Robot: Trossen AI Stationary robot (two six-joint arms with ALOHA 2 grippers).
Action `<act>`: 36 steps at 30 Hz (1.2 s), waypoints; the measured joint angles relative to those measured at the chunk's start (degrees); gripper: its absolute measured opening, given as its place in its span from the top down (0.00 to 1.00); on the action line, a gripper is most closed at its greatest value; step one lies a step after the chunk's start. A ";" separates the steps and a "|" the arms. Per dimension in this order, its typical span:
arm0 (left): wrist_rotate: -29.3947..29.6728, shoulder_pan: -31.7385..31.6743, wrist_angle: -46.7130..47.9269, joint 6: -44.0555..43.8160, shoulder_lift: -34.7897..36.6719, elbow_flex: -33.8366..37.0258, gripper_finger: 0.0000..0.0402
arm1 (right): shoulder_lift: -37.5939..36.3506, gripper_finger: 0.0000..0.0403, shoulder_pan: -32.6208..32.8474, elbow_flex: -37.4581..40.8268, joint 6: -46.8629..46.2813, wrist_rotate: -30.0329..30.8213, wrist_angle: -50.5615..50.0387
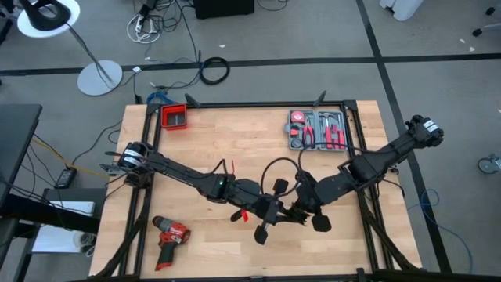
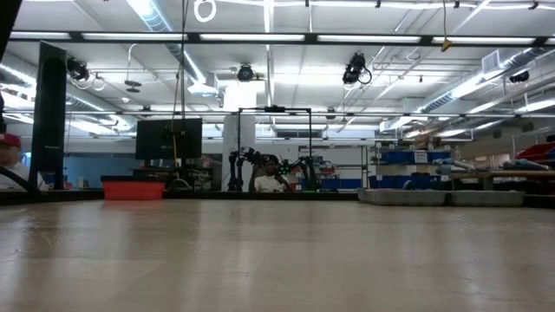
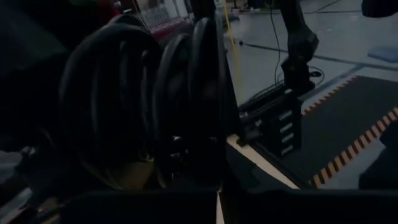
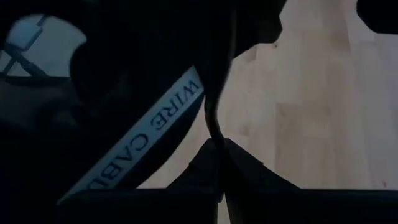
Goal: Coil cords
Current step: Coil the black wire onto the black spool
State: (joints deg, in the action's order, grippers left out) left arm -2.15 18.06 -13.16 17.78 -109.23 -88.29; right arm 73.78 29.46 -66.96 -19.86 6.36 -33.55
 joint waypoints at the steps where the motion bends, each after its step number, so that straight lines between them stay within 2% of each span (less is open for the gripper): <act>1: 0.00 0.00 -0.41 0.02 0.00 0.02 1.00 | 0.00 0.99 0.21 0.00 -0.02 0.12 0.15; 13: 1.44 0.52 -5.38 4.05 0.00 0.02 1.00 | 0.00 0.97 1.72 0.00 0.25 2.20 2.35; 31: 10.75 2.06 -3.59 3.99 0.00 0.02 1.00 | -2.77 0.98 10.44 0.00 -8.28 5.88 -8.22; 36: 13.05 2.17 -0.13 -0.84 0.00 0.02 1.00 | -4.56 0.98 14.33 0.00 -10.25 9.61 -10.80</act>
State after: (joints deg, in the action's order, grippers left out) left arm 10.90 20.23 -13.29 16.94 -109.23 -88.27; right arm 69.21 43.79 -66.96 -30.11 15.97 -44.35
